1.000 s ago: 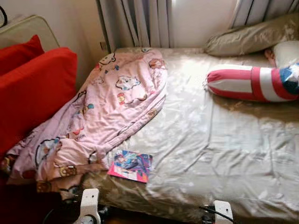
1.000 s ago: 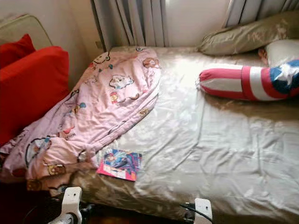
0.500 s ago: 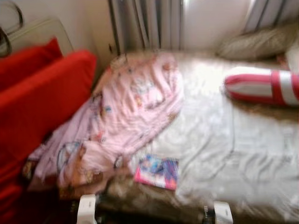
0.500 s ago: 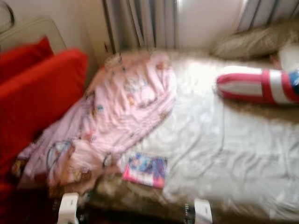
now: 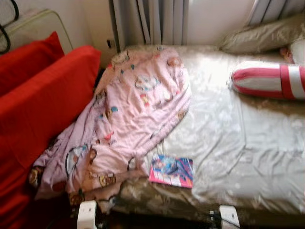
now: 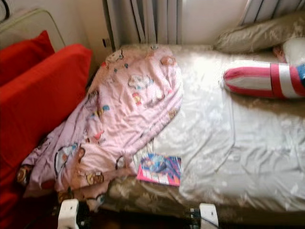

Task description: Clean up the room

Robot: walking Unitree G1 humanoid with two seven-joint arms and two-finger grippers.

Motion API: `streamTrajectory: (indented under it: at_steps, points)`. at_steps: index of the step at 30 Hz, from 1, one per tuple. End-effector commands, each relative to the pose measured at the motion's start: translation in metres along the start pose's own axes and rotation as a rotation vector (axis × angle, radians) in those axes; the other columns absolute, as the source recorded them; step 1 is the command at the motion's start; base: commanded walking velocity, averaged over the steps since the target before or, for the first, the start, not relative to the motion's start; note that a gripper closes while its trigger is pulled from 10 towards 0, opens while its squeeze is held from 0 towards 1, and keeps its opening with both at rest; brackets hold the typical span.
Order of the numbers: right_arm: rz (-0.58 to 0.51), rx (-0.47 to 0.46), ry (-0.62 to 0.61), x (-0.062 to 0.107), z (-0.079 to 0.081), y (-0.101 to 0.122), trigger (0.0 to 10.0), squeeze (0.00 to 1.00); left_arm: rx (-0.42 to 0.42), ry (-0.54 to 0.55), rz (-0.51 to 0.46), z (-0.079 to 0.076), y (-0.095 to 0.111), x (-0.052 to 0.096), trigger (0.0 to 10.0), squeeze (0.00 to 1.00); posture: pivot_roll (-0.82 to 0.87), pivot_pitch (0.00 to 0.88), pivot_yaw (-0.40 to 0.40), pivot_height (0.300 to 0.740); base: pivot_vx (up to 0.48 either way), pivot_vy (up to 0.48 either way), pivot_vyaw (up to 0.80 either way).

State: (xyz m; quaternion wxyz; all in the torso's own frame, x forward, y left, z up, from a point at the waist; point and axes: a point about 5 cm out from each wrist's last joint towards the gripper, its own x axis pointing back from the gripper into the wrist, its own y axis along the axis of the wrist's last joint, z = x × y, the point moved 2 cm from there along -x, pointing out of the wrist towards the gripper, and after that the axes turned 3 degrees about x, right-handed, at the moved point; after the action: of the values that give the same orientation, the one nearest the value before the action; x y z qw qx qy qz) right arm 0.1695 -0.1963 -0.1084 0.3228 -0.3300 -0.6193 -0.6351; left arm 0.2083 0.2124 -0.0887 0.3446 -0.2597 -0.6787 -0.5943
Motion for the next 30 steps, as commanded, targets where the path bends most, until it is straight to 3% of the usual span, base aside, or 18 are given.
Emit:
streamTrajectory:
  at_steps: [1,5,13,18,23,30]
  points:
    - [-0.012,0.004,0.014,-0.001,0.006,0.004,10.0,0.0,0.01,0.012,0.049,0.004,-0.016,0.003,10.0,0.0,0.04,0.078,0.066,0.74,0.0,0.0,0.8]
    - [-0.01,0.011,0.019,-0.002,0.007,0.004,10.0,0.0,0.012,0.01,0.049,0.003,-0.016,0.003,10.0,0.0,0.04,0.078,0.067,0.74,0.188,0.0,0.8]
    - [-0.017,0.009,0.027,-0.003,0.011,0.007,10.0,0.0,0.021,0.009,0.053,0.002,-0.017,0.003,10.0,0.0,0.04,0.077,0.066,0.74,0.299,0.0,0.0]
    - [-0.027,0.019,0.033,-0.003,0.013,0.009,10.0,0.0,0.026,0.009,0.056,0.002,-0.018,0.003,10.0,0.0,0.04,0.078,0.064,0.74,0.302,0.0,0.73]
    - [-0.038,0.001,0.033,-0.003,0.013,0.009,10.0,0.0,0.019,0.005,0.05,0.003,-0.017,0.003,10.0,0.0,0.04,0.081,0.063,0.74,0.18,0.0,0.0]
    - [-0.128,-0.012,0.038,-0.006,0.015,0.033,10.0,0.0,0.071,-0.012,-0.01,0.002,-0.009,0.003,10.0,0.0,0.04,0.089,0.06,0.74,0.0,0.0,0.0]
